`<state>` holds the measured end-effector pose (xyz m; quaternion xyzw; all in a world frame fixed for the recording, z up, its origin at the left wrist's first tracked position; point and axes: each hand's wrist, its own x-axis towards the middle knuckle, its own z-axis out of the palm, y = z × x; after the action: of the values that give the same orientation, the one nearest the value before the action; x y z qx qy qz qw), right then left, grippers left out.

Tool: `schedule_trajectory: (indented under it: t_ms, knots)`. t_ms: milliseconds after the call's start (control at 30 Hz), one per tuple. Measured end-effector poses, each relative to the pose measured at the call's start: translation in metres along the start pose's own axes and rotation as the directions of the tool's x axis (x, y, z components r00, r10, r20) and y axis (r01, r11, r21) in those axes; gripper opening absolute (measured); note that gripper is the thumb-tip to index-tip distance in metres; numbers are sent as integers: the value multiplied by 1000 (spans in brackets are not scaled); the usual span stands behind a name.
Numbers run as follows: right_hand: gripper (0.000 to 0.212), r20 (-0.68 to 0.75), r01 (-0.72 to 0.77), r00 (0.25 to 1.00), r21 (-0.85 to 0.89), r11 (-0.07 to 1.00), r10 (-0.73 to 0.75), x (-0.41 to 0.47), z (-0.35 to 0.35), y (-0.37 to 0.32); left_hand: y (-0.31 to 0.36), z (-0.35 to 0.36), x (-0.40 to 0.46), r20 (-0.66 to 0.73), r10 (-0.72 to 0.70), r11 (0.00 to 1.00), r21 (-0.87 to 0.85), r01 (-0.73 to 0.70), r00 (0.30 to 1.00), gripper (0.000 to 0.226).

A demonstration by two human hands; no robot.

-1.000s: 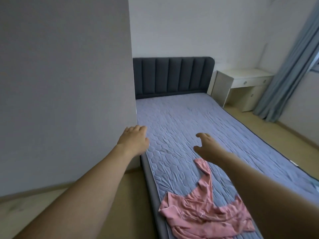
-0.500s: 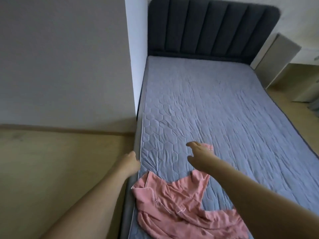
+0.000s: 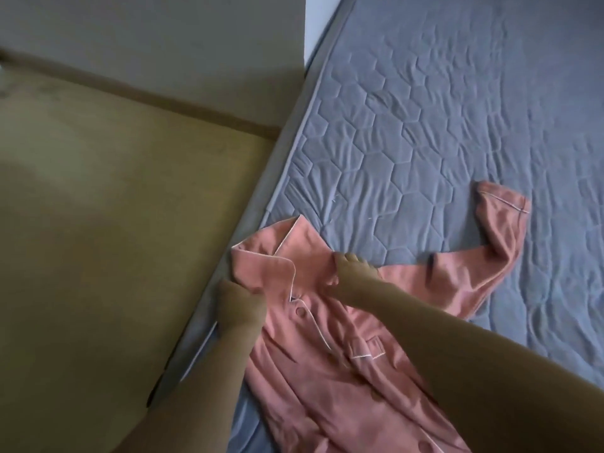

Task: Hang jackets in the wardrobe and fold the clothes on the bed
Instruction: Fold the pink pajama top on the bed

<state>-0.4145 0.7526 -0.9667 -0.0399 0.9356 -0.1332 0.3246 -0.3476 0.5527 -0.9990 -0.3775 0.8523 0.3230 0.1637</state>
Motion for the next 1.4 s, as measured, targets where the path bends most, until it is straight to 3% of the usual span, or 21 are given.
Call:
schedule_trajectory:
  t_ms: [67,200,267,333,433,567,733,967,1033,1133,1300,1400]
  knots:
    - [49,-13,-3,1000,68,998,4,2,2,-3,11,-6,-16,-57,52,994,-91,-57,997,34]
    - [16,-76,62,996,129,990,-52,-43,-48,2,48,-47,-78,-170,284,919,-234,-319,944,28]
    - [15,-135,90,988,144,986,-71,-94,-104,10,79,-87,-123,-212,351,875,-271,-400,912,27]
    - [17,-210,92,976,161,983,-57,-164,-178,19,117,-138,-180,-216,468,839,-197,-508,857,27]
    - [21,-326,68,945,132,989,-21,-280,-290,34,182,-214,-283,-236,660,731,-18,-682,713,28]
    - [25,-477,22,879,13,1000,-13,-433,-402,57,255,-295,-410,-308,848,499,194,-844,431,23]
    - [30,-652,-105,758,-92,990,20,-601,-467,95,318,-350,-528,-306,947,232,446,-865,97,15]
    - [32,-806,-189,588,-60,980,64,-752,-487,148,359,-378,-650,-333,919,67,662,-747,-213,18]
    - [34,-806,-199,587,-61,978,69,-776,-494,167,371,-374,-676,-330,912,78,724,-686,-244,18]
    - [42,-773,-175,627,-16,984,99,-798,-511,204,396,-354,-709,-330,914,120,776,-619,-235,17]
    - [53,-628,-168,762,50,985,162,-792,-540,287,450,-282,-743,-286,955,200,825,-528,-85,21]
    - [50,-551,-207,812,40,977,194,-750,-540,348,483,-216,-735,-214,976,157,806,-571,-34,22]
